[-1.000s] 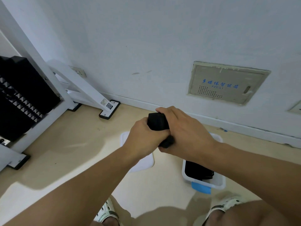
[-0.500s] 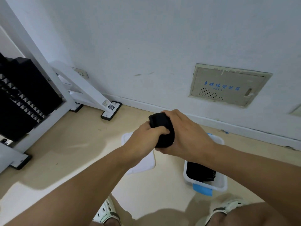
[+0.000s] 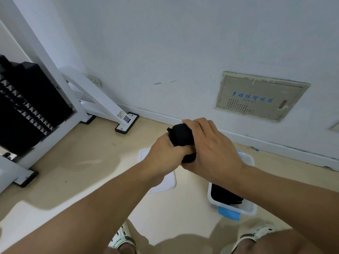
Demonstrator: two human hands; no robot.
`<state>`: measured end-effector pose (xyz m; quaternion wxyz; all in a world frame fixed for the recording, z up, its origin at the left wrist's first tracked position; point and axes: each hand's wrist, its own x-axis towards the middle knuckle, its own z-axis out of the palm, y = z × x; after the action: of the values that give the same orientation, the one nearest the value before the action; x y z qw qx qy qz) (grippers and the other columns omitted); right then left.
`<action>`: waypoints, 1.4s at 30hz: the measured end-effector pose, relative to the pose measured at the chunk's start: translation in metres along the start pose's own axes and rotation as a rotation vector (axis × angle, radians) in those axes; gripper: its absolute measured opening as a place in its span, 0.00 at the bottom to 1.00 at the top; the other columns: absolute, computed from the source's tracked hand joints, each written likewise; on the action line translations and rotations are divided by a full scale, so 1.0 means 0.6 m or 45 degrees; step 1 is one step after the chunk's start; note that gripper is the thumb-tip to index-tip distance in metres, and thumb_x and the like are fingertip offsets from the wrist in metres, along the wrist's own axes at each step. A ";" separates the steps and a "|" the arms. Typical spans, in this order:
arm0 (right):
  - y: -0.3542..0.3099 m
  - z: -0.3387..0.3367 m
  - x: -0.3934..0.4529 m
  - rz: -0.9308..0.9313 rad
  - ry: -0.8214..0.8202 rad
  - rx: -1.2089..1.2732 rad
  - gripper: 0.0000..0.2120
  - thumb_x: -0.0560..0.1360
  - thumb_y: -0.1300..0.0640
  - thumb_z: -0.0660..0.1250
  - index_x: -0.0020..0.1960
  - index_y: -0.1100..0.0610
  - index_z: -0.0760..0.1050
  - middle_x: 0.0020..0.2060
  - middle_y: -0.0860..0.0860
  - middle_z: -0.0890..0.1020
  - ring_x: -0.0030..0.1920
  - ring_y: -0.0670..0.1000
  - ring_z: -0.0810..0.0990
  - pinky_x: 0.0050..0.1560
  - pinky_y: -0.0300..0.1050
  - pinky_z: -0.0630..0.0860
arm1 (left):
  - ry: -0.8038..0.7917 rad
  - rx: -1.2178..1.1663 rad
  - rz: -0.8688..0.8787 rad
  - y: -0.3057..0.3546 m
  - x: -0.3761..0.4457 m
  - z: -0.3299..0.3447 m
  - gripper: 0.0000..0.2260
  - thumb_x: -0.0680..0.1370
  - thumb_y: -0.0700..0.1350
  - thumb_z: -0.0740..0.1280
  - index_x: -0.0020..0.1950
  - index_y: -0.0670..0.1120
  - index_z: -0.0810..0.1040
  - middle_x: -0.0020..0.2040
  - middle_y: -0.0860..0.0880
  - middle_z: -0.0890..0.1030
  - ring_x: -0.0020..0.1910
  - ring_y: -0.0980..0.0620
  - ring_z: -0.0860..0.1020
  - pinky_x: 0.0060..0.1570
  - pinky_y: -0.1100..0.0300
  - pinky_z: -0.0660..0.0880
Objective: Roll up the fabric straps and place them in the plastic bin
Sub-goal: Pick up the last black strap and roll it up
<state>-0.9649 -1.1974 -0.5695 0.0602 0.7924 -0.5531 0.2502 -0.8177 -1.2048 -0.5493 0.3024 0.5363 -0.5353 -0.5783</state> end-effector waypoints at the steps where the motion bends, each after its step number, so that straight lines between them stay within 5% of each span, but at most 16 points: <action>1: 0.000 -0.002 0.000 0.019 -0.009 -0.002 0.41 0.58 0.47 0.77 0.68 0.56 0.71 0.55 0.51 0.77 0.51 0.53 0.78 0.37 0.41 0.72 | -0.020 0.001 -0.009 0.000 0.002 -0.001 0.12 0.73 0.39 0.71 0.55 0.50 0.83 0.49 0.50 0.87 0.53 0.50 0.85 0.59 0.48 0.81; 10: 0.003 -0.025 0.011 0.070 -0.181 0.011 0.39 0.62 0.40 0.79 0.70 0.46 0.71 0.54 0.48 0.68 0.52 0.49 0.72 0.37 0.42 0.72 | -0.107 -0.231 -0.106 0.006 0.001 0.001 0.16 0.77 0.51 0.68 0.63 0.48 0.81 0.60 0.42 0.84 0.63 0.40 0.80 0.65 0.43 0.77; 14: 0.007 -0.035 0.015 0.134 -0.368 0.278 0.42 0.63 0.43 0.81 0.73 0.41 0.65 0.56 0.44 0.64 0.51 0.44 0.71 0.49 0.44 0.78 | -0.064 -0.311 -0.164 0.001 0.000 0.001 0.15 0.82 0.53 0.66 0.64 0.48 0.81 0.57 0.46 0.86 0.56 0.48 0.84 0.53 0.51 0.82; 16: 0.013 -0.042 0.016 0.208 -0.482 0.453 0.47 0.62 0.43 0.83 0.75 0.40 0.63 0.58 0.43 0.64 0.53 0.42 0.73 0.54 0.38 0.76 | -0.032 -0.281 -0.167 -0.004 0.004 -0.001 0.14 0.82 0.51 0.67 0.66 0.47 0.80 0.56 0.47 0.87 0.54 0.50 0.85 0.45 0.57 0.81; 18: 0.022 -0.050 0.017 0.337 -0.578 0.658 0.49 0.60 0.43 0.84 0.75 0.38 0.63 0.60 0.40 0.67 0.57 0.37 0.74 0.53 0.30 0.73 | 0.016 -0.256 -0.157 -0.007 0.007 -0.003 0.13 0.83 0.50 0.67 0.66 0.48 0.80 0.55 0.47 0.87 0.54 0.49 0.86 0.49 0.56 0.83; 20: 0.034 -0.052 0.019 0.479 -0.537 0.877 0.41 0.62 0.43 0.83 0.70 0.37 0.69 0.59 0.39 0.74 0.55 0.37 0.77 0.49 0.32 0.76 | 0.033 -0.268 -0.148 -0.008 0.009 -0.003 0.13 0.83 0.49 0.66 0.66 0.48 0.79 0.56 0.46 0.87 0.54 0.47 0.86 0.56 0.51 0.83; 23: 0.057 -0.048 0.021 0.751 -0.509 1.261 0.32 0.63 0.40 0.79 0.66 0.43 0.77 0.55 0.46 0.83 0.50 0.47 0.86 0.51 0.50 0.83 | 0.009 -0.211 -0.109 -0.009 0.011 -0.001 0.14 0.83 0.48 0.66 0.68 0.49 0.77 0.58 0.47 0.86 0.54 0.48 0.86 0.56 0.55 0.83; 27: 0.076 -0.045 0.013 0.879 -0.802 1.493 0.24 0.71 0.47 0.76 0.65 0.52 0.79 0.55 0.53 0.86 0.53 0.53 0.86 0.49 0.45 0.80 | -0.001 -0.213 -0.113 -0.009 0.013 0.007 0.11 0.83 0.46 0.66 0.65 0.51 0.77 0.57 0.50 0.85 0.56 0.51 0.85 0.55 0.59 0.82; 32: 0.077 -0.027 0.010 0.988 -0.723 1.486 0.17 0.71 0.54 0.78 0.58 0.55 0.83 0.51 0.54 0.87 0.54 0.55 0.86 0.60 0.55 0.80 | 0.028 -0.109 -0.122 -0.015 0.019 0.014 0.14 0.82 0.46 0.65 0.68 0.51 0.75 0.57 0.51 0.84 0.59 0.52 0.81 0.58 0.59 0.76; 37: 0.082 -0.041 0.015 0.973 -0.732 1.543 0.18 0.67 0.54 0.81 0.55 0.55 0.83 0.49 0.55 0.87 0.46 0.51 0.86 0.43 0.45 0.75 | -0.019 -0.124 -0.091 -0.016 0.021 0.015 0.25 0.73 0.63 0.70 0.67 0.54 0.76 0.57 0.54 0.85 0.58 0.56 0.83 0.63 0.57 0.77; 42: 0.077 -0.039 0.014 0.891 -0.678 1.544 0.17 0.69 0.58 0.80 0.57 0.56 0.83 0.49 0.55 0.87 0.46 0.52 0.87 0.40 0.37 0.78 | 0.200 0.068 0.092 -0.018 0.020 0.029 0.13 0.78 0.62 0.68 0.54 0.55 0.80 0.45 0.61 0.85 0.45 0.67 0.82 0.41 0.75 0.75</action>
<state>-1.0122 -1.2132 -0.5534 -0.6062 0.4981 -0.5338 0.3155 -0.8345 -1.2081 -0.5654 0.3499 0.5682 -0.5441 -0.5086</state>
